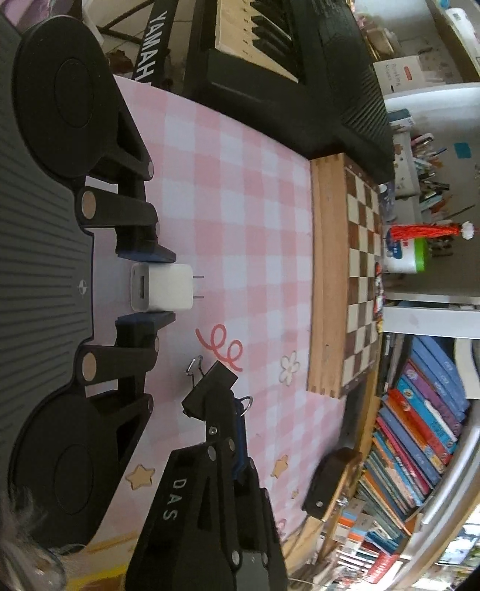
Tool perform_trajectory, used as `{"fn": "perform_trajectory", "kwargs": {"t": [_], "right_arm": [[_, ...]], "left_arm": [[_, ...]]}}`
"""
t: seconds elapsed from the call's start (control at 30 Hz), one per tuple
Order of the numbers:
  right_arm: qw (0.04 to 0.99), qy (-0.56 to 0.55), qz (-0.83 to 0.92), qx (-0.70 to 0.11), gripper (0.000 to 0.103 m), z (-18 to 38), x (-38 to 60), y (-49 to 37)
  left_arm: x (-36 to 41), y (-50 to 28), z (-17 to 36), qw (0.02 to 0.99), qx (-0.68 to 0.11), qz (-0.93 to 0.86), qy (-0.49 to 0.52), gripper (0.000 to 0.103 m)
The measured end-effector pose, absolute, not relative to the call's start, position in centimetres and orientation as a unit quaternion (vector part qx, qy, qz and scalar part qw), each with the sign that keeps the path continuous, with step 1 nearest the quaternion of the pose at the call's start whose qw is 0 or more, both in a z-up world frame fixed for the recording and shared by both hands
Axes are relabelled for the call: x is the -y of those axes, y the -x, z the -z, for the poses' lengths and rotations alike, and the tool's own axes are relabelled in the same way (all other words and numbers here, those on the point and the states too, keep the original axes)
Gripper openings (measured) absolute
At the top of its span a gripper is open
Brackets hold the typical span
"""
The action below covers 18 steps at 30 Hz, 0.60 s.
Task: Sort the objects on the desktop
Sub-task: 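Grasp the white charger with the left gripper while the right grasps the black binder clip, then carry the charger with the left gripper while the right carries the binder clip to the box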
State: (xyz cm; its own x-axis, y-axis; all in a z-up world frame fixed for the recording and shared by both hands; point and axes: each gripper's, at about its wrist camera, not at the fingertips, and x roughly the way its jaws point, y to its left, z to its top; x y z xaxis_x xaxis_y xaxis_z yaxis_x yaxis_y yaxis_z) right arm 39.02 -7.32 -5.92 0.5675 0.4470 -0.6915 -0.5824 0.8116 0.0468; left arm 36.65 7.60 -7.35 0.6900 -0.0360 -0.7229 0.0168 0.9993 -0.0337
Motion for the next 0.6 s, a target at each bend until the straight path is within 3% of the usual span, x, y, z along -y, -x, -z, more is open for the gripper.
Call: {"fn": "perform_trajectory", "kwargs": {"t": [0.6], "right_arm": [[0.895, 0.051, -0.269, -0.351, 0.006, 2.5, 10.0, -34.5]], "left_arm": [[-8.9, -29.5, 1.7, 0.936, -0.340, 0.015, 0.087, 0.024]]}}
